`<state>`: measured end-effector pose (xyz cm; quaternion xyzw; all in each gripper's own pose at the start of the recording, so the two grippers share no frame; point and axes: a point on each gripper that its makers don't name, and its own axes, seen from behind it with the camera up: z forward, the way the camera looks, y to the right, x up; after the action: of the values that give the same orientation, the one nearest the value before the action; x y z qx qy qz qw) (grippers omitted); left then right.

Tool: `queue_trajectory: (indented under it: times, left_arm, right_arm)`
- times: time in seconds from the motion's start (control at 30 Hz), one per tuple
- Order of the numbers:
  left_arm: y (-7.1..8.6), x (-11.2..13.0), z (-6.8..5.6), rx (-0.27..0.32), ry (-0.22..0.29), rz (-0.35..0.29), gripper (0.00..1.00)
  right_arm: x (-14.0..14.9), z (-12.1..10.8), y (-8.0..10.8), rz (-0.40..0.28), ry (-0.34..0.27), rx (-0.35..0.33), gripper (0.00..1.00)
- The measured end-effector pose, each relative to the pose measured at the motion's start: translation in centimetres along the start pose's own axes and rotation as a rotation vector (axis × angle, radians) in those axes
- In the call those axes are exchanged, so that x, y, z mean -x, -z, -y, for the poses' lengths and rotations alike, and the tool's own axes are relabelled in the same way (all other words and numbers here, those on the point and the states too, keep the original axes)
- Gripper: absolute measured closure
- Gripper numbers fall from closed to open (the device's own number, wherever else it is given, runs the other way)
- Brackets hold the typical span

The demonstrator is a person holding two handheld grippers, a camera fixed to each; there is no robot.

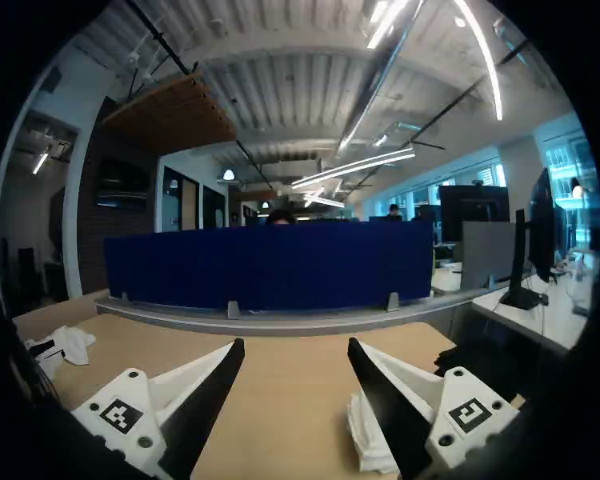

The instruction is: Fold towel

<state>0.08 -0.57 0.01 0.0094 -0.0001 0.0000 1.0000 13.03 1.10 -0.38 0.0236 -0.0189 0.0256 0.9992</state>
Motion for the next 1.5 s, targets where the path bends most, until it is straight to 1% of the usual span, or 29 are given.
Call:
queue_trajectory:
  times: [0.1,0.3,0.6,0.7,0.87,0.97,1.3,1.4,1.5]
  left_arm:
    - [0.0,0.0,0.0,0.000,0.000,0.000,0.05]
    - [0.0,0.0,0.0,0.000,0.000,0.000,0.05]
    - [0.0,0.0,0.0,0.000,0.000,0.000,0.06]
    - [0.0,0.0,0.0,0.000,0.000,0.000,0.06]
    - [0.0,0.0,0.0,0.000,0.000,0.000,0.05]
    - [0.1,0.0,0.0,0.000,0.000,0.000,0.05]
    - [0.1,0.0,0.0,0.000,0.000,0.000,0.05]
    - [0.1,0.0,0.0,0.000,0.000,0.000,0.05]
    - [0.1,0.0,0.0,0.000,0.000,0.000,0.05]
  right_arm:
    - [1.7,-0.1,0.0,0.003,-0.014,-0.003,0.00]
    - [5.1,-0.5,-0.1,-0.002,-0.020,0.011,0.00]
    - [9.4,0.6,-0.1,-0.008,-0.004,0.001,0.00]
    - [10.2,0.7,-0.3,-0.007,0.003,0.001,0.00]
    - [10.9,0.3,-0.7,-0.013,0.019,0.025,0.00]
    - [11.4,0.1,-0.9,-0.012,0.018,0.037,0.00]
    - [12.4,-0.3,-1.2,-0.011,-0.044,0.051,0.00]
    - [12.8,-0.3,-1.4,-0.002,-0.056,0.052,0.00]
    - [12.7,-0.2,-1.4,-0.004,-0.053,0.048,0.00]
